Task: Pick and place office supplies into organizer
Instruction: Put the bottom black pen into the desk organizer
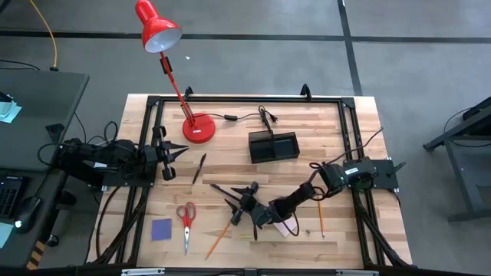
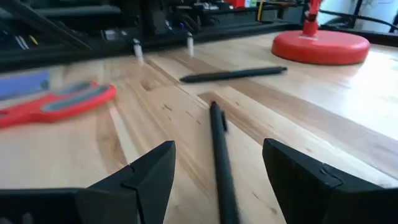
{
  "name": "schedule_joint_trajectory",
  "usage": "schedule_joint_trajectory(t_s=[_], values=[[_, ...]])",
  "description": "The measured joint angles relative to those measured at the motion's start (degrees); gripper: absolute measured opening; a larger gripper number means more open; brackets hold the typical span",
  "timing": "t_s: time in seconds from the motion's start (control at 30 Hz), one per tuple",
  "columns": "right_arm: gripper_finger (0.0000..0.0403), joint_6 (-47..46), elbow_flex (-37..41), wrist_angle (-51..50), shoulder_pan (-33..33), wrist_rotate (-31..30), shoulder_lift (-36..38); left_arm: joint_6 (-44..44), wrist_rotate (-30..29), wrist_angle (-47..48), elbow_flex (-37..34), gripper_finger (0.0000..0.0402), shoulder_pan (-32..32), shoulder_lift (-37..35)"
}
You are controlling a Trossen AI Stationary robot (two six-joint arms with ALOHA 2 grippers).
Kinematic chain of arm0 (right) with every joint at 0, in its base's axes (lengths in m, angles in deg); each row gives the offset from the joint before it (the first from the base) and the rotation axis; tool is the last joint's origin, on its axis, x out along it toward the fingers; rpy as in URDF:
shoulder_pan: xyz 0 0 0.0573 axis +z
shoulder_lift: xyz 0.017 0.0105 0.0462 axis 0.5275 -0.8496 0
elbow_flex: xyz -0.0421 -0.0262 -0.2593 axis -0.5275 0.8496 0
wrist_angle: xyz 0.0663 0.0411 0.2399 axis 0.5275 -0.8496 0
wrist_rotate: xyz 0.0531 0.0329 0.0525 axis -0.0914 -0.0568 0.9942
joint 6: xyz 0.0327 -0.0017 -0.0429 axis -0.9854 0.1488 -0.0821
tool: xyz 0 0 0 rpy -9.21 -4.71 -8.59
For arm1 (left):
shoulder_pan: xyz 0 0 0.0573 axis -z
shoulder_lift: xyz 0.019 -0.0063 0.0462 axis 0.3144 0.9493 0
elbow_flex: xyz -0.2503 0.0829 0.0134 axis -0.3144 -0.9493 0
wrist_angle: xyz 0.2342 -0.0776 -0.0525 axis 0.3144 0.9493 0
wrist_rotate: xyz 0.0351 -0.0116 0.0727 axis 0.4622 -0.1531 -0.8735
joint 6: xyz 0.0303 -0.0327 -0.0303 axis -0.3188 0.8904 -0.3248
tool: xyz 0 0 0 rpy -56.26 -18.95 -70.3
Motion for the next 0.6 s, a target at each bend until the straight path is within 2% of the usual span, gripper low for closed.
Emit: schedule_joint_trajectory(t_s=[0.33, 0.6], values=[[0.0236, -5.8, -0.1, -4.4, -0.7, -0.6, 0.2, 0.0, 0.0, 0.6, 0.0, 0.0019, 0.0, 0.0], [0.0236, -8.2, -0.3, -8.0, -1.3, 1.5, 0.9, 0.7, 0.0, 2.3, 0.0, 0.0019, 0.0, 0.0]])
